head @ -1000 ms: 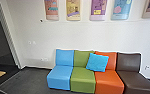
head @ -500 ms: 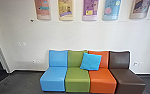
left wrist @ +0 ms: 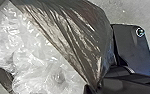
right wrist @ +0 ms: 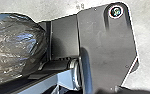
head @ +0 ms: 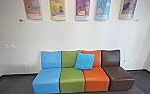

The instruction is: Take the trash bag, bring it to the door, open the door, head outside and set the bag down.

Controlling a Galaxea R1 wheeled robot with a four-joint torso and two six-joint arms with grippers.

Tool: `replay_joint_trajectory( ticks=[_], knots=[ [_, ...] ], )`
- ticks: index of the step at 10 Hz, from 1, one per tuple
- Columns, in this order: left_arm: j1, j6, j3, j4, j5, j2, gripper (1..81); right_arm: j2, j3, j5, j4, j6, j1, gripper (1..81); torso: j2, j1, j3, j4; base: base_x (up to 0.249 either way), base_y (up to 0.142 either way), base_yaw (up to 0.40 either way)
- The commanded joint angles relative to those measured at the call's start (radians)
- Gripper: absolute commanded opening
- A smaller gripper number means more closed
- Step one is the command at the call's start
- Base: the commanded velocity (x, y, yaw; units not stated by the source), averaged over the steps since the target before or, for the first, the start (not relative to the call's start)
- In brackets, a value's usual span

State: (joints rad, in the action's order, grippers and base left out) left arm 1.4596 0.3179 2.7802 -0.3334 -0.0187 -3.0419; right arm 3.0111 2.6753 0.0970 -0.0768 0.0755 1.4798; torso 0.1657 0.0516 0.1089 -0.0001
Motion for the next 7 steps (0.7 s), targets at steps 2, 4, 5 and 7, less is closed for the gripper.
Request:
replay_joint_trajectory(
  ticks=[2, 4, 5, 7],
  knots=[
    [-0.015, 0.009, 0.004, 0.002, -0.008, -0.002, 1.0, 0.011, 0.014, -0.022, 0.101, 0.021, -0.043, 81.1, 0.0, 0.0, 0.0, 0.0, 0.0, 0.0, -0.205],
    [-0.006, 0.009, 0.004, 0.001, 0.017, 0.0, 1.0, 0.007, 0.027, -0.048, 0.1, 0.072, -0.054, 81.1, 0.0, 0.0, 0.0, 0.0, 0.0, 0.0, -0.205],
    [-0.006, 0.009, 0.004, -0.001, 0.032, 0.0, 1.0, 0.005, 0.029, -0.098, 0.076, 0.073, -0.046, 81.1, 0.0, 0.0, 0.0, 0.0, 0.0, 0.0, -0.205],
    [-0.006, 0.007, 0.004, -0.002, 0.048, 0.0, 1.0, 0.011, 0.035, -0.141, -0.009, 0.073, -0.037, 81.1, 0.0, 0.0, 0.0, 0.0, 0.0, 0.0, -0.205]
  ],
)
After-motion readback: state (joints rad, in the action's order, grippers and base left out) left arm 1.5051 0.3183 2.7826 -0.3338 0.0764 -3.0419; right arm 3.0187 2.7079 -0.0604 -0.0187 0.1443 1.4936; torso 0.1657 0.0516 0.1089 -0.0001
